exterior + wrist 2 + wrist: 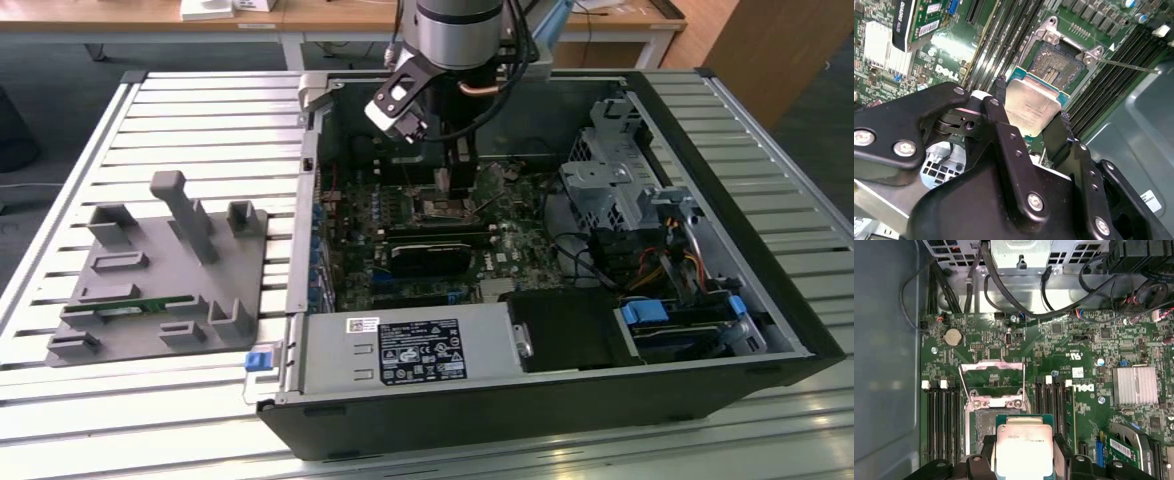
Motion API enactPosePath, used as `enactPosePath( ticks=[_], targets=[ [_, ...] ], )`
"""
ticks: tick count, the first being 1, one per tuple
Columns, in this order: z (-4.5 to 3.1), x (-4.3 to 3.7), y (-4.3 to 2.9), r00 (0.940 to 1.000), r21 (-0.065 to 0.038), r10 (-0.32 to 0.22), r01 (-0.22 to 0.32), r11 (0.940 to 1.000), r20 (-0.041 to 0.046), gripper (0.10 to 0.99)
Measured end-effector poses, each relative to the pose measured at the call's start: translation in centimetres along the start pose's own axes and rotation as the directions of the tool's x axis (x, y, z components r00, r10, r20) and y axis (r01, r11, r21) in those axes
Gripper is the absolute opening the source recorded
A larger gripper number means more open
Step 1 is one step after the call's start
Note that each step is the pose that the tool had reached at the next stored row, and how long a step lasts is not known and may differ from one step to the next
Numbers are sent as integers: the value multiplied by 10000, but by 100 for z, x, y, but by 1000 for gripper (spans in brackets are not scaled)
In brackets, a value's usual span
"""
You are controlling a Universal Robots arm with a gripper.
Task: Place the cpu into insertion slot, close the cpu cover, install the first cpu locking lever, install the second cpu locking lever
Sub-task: 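Place the cpu into insertion slot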
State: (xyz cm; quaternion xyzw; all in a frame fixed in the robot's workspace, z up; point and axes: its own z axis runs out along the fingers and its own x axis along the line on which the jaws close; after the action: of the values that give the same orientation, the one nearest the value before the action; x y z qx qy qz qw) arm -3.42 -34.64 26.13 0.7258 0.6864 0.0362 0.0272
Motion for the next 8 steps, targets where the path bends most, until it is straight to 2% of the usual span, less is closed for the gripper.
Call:
enactPosePath(
  ticks=[4,8],
  targets=[
    [23,0,-2,10000,-160,-42,42,9999,-15,541],
    [46,0,-4,9995,-191,-329,328,9993,-42,541]
  ],
)
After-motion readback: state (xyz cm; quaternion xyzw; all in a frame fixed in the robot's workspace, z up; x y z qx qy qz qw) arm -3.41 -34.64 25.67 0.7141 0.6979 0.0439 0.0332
